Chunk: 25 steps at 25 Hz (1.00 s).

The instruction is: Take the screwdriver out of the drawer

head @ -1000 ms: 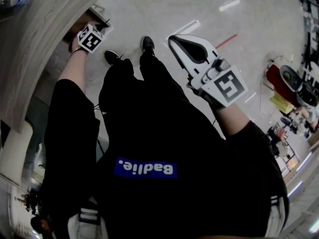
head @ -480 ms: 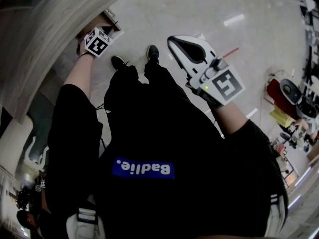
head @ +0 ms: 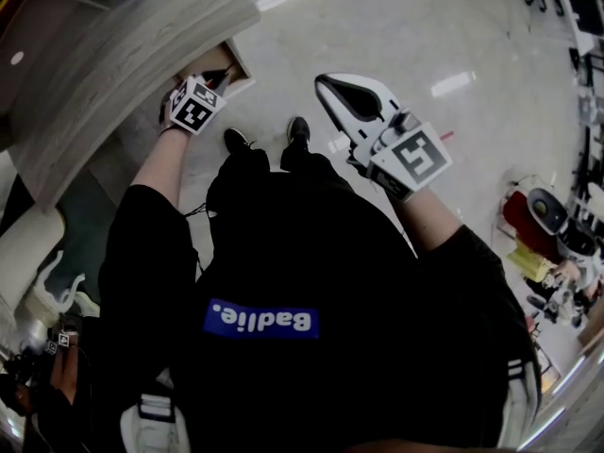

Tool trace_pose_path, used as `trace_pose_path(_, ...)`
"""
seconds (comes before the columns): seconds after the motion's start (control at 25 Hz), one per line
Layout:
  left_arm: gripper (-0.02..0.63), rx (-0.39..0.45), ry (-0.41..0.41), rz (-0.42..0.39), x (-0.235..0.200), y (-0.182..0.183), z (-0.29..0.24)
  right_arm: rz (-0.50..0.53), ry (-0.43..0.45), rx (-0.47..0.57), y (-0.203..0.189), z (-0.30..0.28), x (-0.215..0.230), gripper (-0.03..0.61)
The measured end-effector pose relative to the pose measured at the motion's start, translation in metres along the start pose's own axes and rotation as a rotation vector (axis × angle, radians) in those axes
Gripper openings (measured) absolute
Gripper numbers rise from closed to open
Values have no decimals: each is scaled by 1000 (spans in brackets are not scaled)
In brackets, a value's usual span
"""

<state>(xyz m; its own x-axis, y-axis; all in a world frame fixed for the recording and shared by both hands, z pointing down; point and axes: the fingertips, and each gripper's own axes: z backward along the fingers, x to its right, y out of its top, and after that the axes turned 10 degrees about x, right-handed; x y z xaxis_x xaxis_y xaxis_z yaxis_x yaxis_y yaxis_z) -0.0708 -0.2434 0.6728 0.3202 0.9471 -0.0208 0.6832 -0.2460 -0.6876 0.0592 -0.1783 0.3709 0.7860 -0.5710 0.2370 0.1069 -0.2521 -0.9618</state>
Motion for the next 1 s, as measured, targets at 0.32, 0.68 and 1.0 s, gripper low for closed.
trace_pose_path(0.32,31,88,128,95,-6,29,70,13,61,34,11,-23,-20,28)
trace_pose_path(0.68,31,218,239,205,9,71,136,26,125,51,19,-26,-32,28)
trace_pose_path(1.0,31,344,329,305,21,108,195,35,174,65,28,-27,-43,28)
